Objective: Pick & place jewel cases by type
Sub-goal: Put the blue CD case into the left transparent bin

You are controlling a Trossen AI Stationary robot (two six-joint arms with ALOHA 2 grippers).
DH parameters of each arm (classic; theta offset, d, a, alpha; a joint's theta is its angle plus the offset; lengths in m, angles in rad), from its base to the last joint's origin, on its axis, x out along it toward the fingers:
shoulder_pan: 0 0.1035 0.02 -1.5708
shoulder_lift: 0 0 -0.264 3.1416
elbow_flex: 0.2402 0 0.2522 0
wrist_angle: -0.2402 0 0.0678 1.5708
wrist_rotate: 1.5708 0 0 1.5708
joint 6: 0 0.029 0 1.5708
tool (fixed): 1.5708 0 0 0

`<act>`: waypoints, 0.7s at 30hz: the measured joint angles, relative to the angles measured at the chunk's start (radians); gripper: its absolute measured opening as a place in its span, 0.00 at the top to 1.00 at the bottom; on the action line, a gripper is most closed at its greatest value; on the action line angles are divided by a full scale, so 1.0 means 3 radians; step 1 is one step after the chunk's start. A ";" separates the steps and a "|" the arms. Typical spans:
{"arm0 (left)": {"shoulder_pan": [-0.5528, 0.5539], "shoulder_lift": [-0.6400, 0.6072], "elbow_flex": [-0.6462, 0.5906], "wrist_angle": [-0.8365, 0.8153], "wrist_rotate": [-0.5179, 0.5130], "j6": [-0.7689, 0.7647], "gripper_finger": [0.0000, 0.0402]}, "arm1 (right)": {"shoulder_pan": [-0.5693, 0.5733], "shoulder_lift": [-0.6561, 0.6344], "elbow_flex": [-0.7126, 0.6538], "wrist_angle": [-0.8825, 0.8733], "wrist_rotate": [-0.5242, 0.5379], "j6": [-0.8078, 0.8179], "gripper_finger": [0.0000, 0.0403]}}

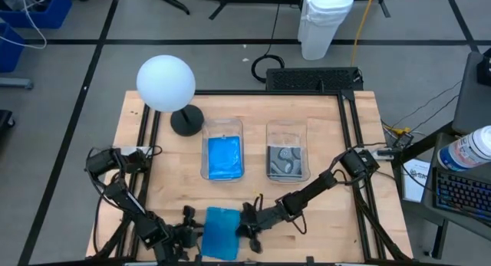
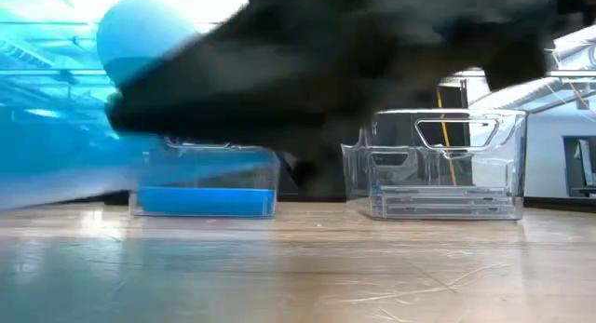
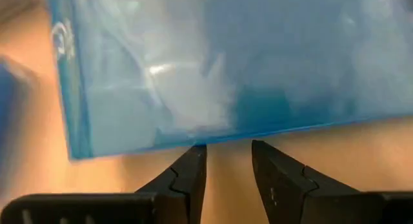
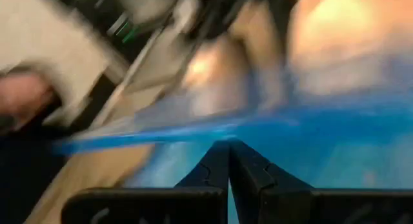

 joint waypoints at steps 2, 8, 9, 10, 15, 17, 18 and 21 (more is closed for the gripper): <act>0.0039 0.0029 -0.0002 0.0067 -0.0161 0.0056 0.67 | -0.0030 -0.0002 0.0030 0.0092 0.0223 -0.0001 1.00; 0.0081 0.0085 0.0004 0.0129 -0.0106 0.0037 0.67 | -0.0070 0.0004 0.0014 0.0039 0.0225 0.0034 1.00; 0.0101 0.0096 0.0004 0.0155 -0.0093 0.0042 0.67 | -0.0061 0.0003 0.0016 0.0014 0.0233 0.0047 1.00; 0.0112 0.0120 0.0007 0.0181 -0.0098 0.0043 0.67 | -0.0055 0.0002 0.0015 -0.0002 0.0243 0.0049 1.00; 0.0112 0.0140 0.0009 0.0245 -0.0131 0.0014 0.67 | -0.0060 0.0003 0.0011 0.0069 0.0318 0.0019 1.00; 0.0108 0.0140 0.0008 0.0252 -0.0140 0.0014 0.67 | -0.0042 0.0003 0.0011 0.0159 0.0251 0.0014 1.00; 0.0106 0.0140 0.0008 0.0252 -0.0140 0.0014 0.67 | -0.0034 0.0003 0.0011 0.0190 0.0229 0.0012 0.99; 0.0103 0.0140 0.0008 0.0252 -0.0138 0.0033 0.67 | -0.0017 0.0003 0.0011 0.0237 0.0089 -0.0003 0.96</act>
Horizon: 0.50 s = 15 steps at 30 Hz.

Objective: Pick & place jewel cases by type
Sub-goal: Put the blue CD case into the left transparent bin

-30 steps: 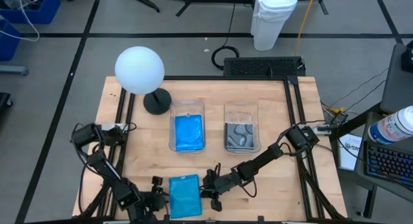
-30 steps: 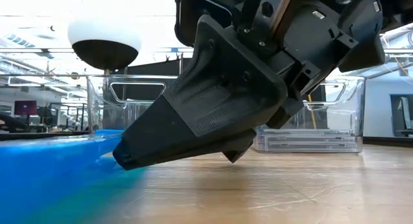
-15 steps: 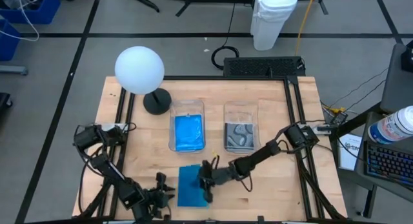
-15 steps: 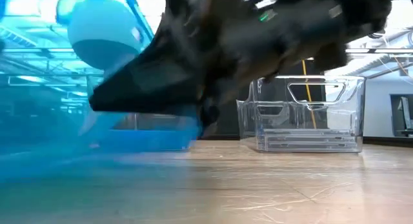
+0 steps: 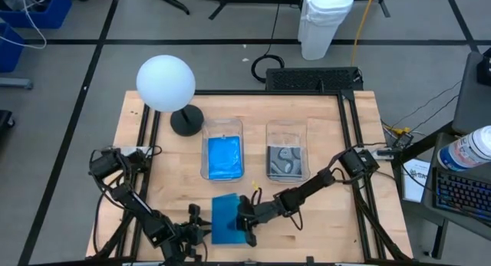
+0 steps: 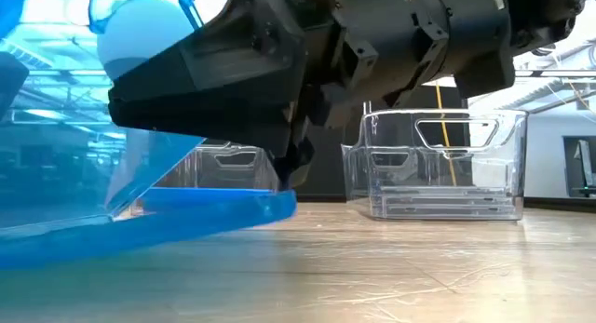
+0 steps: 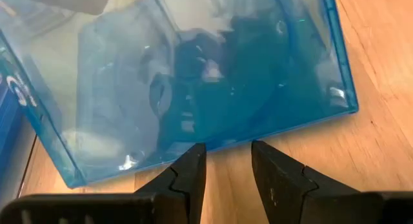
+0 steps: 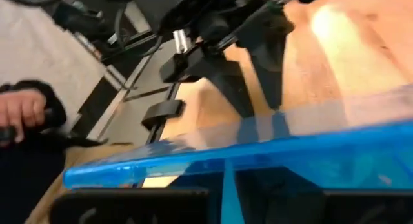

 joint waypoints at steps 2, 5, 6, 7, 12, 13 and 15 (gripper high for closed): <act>-0.0001 -0.0001 0.0000 0.0000 0.0003 0.0000 0.67 | 0.0006 0.0000 -0.0001 -0.0005 -0.0100 -0.0080 0.92; -0.0003 -0.0001 0.0000 0.0000 -0.0001 0.0003 0.67 | 0.0048 0.0000 -0.0001 -0.0052 -0.0180 -0.0406 0.87; -0.0003 -0.0001 0.0000 -0.0001 -0.0001 0.0003 0.67 | 0.0069 0.0000 -0.0004 -0.0057 -0.0170 -0.0557 0.85; -0.0003 -0.0001 0.0000 -0.0001 0.0000 0.0003 0.67 | 0.0093 0.0000 -0.0005 -0.0056 -0.0100 -0.0698 0.83; -0.0005 -0.0003 0.0000 -0.0001 0.0000 0.0037 0.67 | 0.0242 -0.0019 -0.0006 -0.0073 0.0522 -0.1350 0.72; -0.0006 -0.0003 0.0000 -0.0002 0.0000 0.0044 0.67 | 0.0267 -0.0025 -0.0006 -0.0056 0.0588 -0.1469 0.70; -0.0006 -0.0004 0.0000 -0.0001 0.0000 0.0046 0.67 | 0.0326 -0.0041 -0.0005 -0.0038 0.0753 -0.1697 0.66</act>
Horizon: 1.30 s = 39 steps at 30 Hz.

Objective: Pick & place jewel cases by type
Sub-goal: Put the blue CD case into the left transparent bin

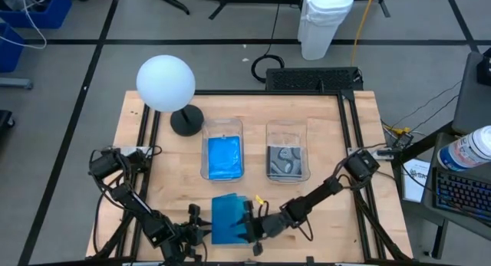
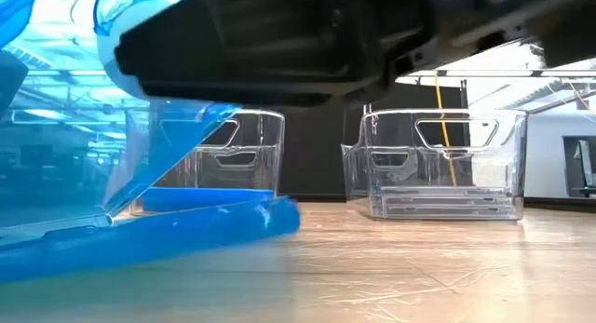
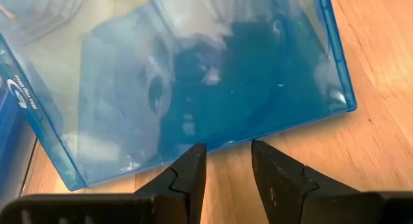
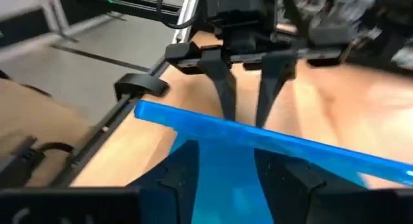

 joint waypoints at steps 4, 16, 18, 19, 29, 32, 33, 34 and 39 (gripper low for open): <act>0.0002 -0.0001 0.0000 0.0000 0.0003 0.0010 0.67 | 0.0091 -0.0004 0.0000 -0.0041 0.0477 -0.0307 0.62; 0.0023 -0.0009 0.0000 0.0003 0.0067 0.0093 0.67 | 0.0303 -0.0004 0.0000 -0.0012 0.1425 -0.1069 0.61; 0.0023 -0.0009 0.0000 0.0003 0.0070 0.0095 0.67 | 0.0314 -0.0004 -0.0001 0.0003 0.1432 -0.1093 0.61; 0.0023 -0.0009 0.0000 0.0003 0.0070 0.0093 0.67 | 0.0321 -0.0004 -0.0001 0.0038 0.1435 -0.1093 0.61; -0.0060 -0.0113 -0.0005 -0.0144 0.0126 0.0187 0.67 | 0.0390 -0.0004 0.0018 0.0187 0.1546 -0.1092 0.61; -0.0113 -0.0217 -0.0005 -0.0235 0.0086 0.0178 0.67 | 0.0436 -0.0004 0.0018 0.0187 0.1773 -0.1105 0.61; -0.0119 -0.0238 -0.0005 -0.0235 0.0073 0.0195 0.67 | 0.0447 -0.0004 0.0018 0.0190 0.1775 -0.1097 0.61; -0.0120 -0.0251 -0.0004 -0.0238 0.0065 0.0203 0.67 | 0.0450 -0.0004 0.0018 0.0200 0.1752 -0.1067 0.61; -0.0107 -0.0280 -0.0004 -0.0253 0.0108 0.0211 0.67 | 0.0418 -0.0004 0.0019 0.0179 0.1476 -0.0584 0.61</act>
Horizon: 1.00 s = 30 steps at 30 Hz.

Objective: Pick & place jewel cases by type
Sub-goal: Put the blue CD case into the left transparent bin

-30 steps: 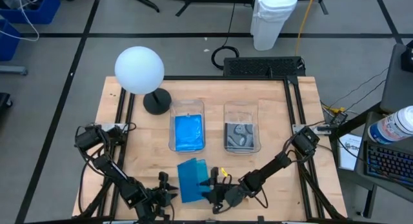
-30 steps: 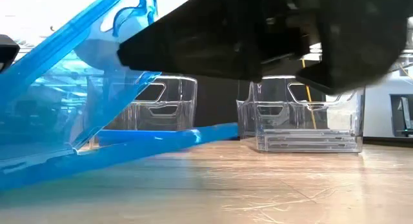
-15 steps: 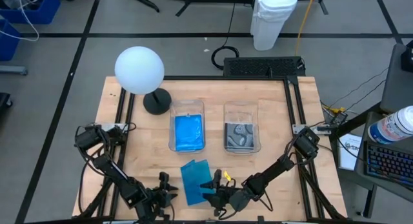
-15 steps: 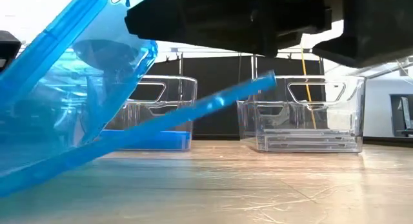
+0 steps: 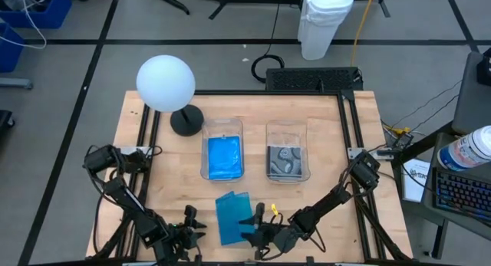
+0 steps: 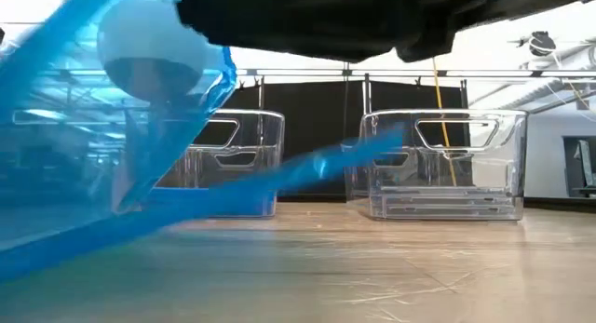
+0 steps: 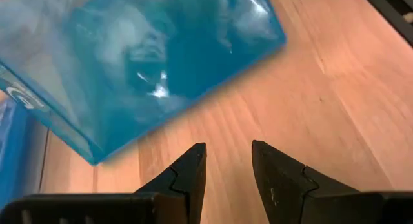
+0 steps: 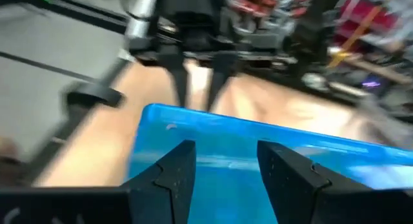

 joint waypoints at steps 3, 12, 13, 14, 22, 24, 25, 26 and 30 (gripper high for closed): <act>0.0016 0.0000 0.0000 0.0002 0.0052 0.0008 0.67 | -0.0011 0.0000 -0.0001 0.0002 -0.0323 0.0307 0.61; 0.0080 0.0000 0.0001 0.0139 0.0047 0.0163 0.67 | -0.0093 0.0000 -0.0001 -0.0038 -0.0928 0.1254 0.61; 0.0092 0.0000 0.0001 0.0165 0.0046 0.0184 0.67 | -0.0109 0.0000 -0.0001 -0.0043 -0.0959 0.1407 0.61; 0.0101 0.0000 0.0001 0.0187 0.0046 0.0205 0.67 | -0.0126 0.0000 -0.0001 -0.0051 -0.0996 0.1585 0.61; 0.0200 0.0000 0.0003 0.0382 0.0005 0.0402 0.67 | -0.0307 0.0000 -0.0005 -0.0167 -0.1474 0.2881 0.61; 0.0237 0.0016 0.0004 0.0433 0.0071 0.0468 0.67 | -0.0332 -0.0001 -0.0025 -0.0160 -0.1563 0.3137 0.61; 0.0250 0.0033 0.0006 0.0449 0.0093 0.0498 0.67 | -0.0338 -0.0001 -0.0039 -0.0144 -0.1583 0.3238 0.61; 0.0257 0.0053 0.0006 0.0456 0.0095 0.0516 0.67 | -0.0344 -0.0001 -0.0056 -0.0123 -0.1615 0.3333 0.61; 0.0288 0.0168 0.0012 0.0544 0.0118 0.0532 0.67 | -0.0372 -0.0001 -0.0113 -0.0137 -0.1644 0.3693 0.61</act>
